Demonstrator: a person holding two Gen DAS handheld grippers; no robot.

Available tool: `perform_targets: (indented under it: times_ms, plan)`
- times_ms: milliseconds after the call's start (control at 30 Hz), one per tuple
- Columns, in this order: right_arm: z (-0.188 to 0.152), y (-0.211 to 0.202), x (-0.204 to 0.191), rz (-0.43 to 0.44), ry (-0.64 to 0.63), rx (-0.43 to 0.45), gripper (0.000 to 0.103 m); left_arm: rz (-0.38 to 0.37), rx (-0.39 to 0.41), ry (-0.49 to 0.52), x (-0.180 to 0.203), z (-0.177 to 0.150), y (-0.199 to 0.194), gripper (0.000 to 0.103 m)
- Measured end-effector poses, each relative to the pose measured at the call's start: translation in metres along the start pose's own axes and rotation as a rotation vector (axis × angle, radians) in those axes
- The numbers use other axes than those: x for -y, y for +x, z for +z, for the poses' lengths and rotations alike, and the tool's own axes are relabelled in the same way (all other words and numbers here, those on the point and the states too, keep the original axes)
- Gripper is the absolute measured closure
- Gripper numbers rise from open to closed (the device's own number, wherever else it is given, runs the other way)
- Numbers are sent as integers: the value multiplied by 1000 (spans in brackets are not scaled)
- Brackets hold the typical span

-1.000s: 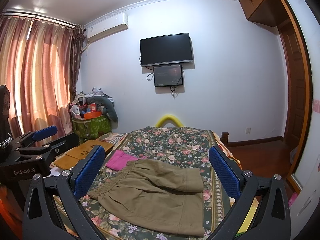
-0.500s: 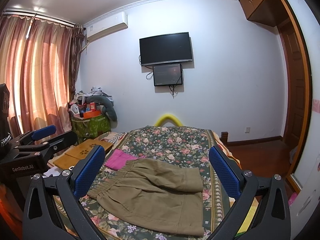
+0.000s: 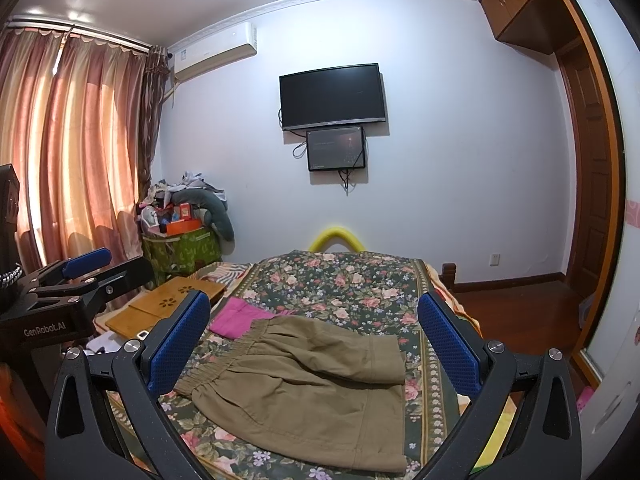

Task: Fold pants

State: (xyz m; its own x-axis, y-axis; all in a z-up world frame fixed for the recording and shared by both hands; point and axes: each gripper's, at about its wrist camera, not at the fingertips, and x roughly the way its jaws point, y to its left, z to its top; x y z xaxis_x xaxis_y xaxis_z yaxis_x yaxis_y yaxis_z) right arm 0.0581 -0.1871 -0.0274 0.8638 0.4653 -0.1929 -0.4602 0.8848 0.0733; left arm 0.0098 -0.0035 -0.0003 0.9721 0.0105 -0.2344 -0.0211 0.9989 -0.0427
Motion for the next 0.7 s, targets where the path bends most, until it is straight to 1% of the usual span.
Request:
perform_targets:
  times_ms: [467, 700]
  plan:
    - [0, 4, 2, -1, 1, -11, 0, 1, -5, -5, -2, 0, 2, 0]
    - [-3, 11, 5, -5, 11, -31, 0, 1, -31, -10, -6, -2, 17, 0]
